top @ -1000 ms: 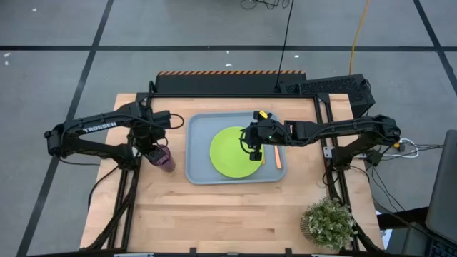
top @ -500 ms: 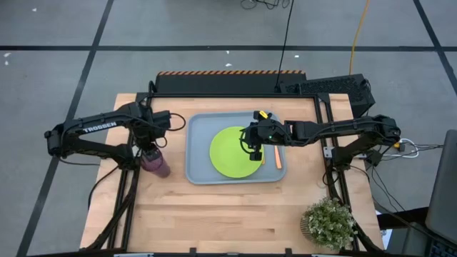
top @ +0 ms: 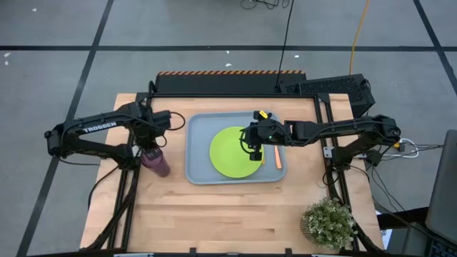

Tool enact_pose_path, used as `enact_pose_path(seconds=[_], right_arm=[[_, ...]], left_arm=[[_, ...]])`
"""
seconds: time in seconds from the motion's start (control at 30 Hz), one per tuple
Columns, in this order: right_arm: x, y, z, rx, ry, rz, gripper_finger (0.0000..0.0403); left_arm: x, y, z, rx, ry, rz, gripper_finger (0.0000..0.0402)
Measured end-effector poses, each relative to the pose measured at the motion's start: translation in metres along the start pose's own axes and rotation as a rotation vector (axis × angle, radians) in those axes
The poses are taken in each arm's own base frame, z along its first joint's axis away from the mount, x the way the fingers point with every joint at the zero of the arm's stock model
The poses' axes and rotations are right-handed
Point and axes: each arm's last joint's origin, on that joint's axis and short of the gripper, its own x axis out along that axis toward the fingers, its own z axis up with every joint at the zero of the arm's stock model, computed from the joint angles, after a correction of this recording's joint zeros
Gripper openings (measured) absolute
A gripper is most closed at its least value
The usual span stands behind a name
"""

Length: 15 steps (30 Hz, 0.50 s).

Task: Pick and place plate/cup/fork/spoon on tray
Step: Put the violet cup on the gray serving tray to the top left of the green plate

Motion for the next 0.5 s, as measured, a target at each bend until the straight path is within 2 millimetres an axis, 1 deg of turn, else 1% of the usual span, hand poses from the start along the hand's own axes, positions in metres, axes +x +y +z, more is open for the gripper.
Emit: enact_pose_path(seconds=[0.13,0.17,0.3,0.37,0.43,0.5], right_arm=[[0.0,0.0,0.0,0.0,0.0,0.0,0.0134],[0.0,0.0,0.0,0.0,0.0,0.0,0.0134],[0.0,0.0,0.0,0.0,0.0,0.0,0.0134],[0.0,0.0,0.0,0.0,0.0,0.0,0.0134],[0.0,0.0,0.0,0.0,-0.001,0.0,0.0134],[0.0,0.0,0.0,0.0,-0.002,-0.001,0.0134]], left_arm=[[0.0,-0.001,0.002,0.001,-0.017,-0.011,0.0024],[-0.001,-0.001,0.002,0.007,-0.027,-0.026,0.0016],[-0.002,-0.002,0.003,0.01,-0.036,-0.029,0.0011],[-0.008,-0.002,0.004,0.012,-0.065,-0.017,0.0008],[-0.021,-0.004,0.005,0.014,-0.112,-0.021,0.0007],[-0.039,-0.005,0.003,0.022,-0.176,-0.023,0.0007]])
